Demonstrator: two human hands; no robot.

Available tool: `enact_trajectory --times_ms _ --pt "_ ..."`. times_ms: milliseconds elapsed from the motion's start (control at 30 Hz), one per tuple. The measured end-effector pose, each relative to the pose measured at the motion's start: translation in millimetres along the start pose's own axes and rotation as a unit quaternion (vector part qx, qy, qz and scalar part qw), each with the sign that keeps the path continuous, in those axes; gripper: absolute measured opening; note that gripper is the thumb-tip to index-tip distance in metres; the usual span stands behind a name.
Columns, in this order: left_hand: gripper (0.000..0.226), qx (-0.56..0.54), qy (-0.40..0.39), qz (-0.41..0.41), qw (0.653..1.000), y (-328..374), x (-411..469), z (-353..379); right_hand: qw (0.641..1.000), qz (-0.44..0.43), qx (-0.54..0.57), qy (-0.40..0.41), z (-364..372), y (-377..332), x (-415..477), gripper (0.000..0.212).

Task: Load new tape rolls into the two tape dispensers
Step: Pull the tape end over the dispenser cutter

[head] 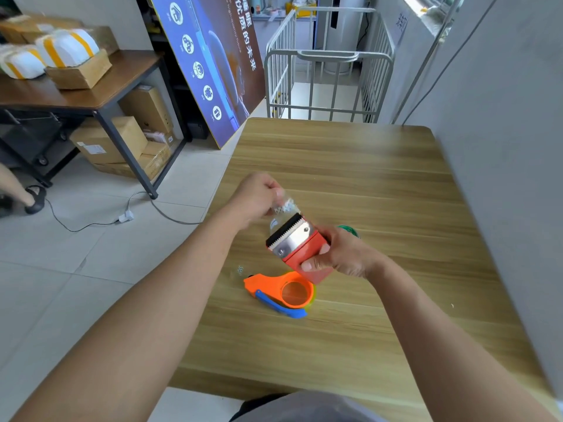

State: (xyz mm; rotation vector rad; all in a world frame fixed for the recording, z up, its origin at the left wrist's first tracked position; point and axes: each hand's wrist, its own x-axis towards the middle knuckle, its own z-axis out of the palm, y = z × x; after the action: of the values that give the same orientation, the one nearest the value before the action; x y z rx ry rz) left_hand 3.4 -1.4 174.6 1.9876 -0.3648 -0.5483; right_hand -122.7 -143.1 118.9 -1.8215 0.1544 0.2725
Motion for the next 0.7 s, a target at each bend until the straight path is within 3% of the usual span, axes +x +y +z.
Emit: enact_trajectory --times_ms 67,167,300,400,533,700 --pt "0.025 -0.013 0.002 0.014 1.0 6 -1 -6 1.0 0.011 0.003 0.01 -1 6 -4 0.055" --pt "0.024 -0.019 0.002 0.016 1.0 6 -4 -7 1.0 0.025 0.011 0.0 0 11 -8 0.028" --pt "0.023 -0.015 0.071 0.01 0.997 1 -4 -5 0.998 0.043 0.028 0.025 -3 15 -11 0.022" --pt "0.022 -0.013 0.098 0.039 0.994 2 -4 -5 0.997 0.07 0.011 0.03 -5 13 -13 0.032" --pt "0.027 0.009 0.056 0.089 0.994 11 -9 -3 0.995 0.094 -0.025 0.026 -5 11 -14 0.03" --pt "0.024 -0.004 0.117 0.073 0.99 15 -3 -15 0.995 0.089 -0.015 0.03 -7 12 -15 0.031"
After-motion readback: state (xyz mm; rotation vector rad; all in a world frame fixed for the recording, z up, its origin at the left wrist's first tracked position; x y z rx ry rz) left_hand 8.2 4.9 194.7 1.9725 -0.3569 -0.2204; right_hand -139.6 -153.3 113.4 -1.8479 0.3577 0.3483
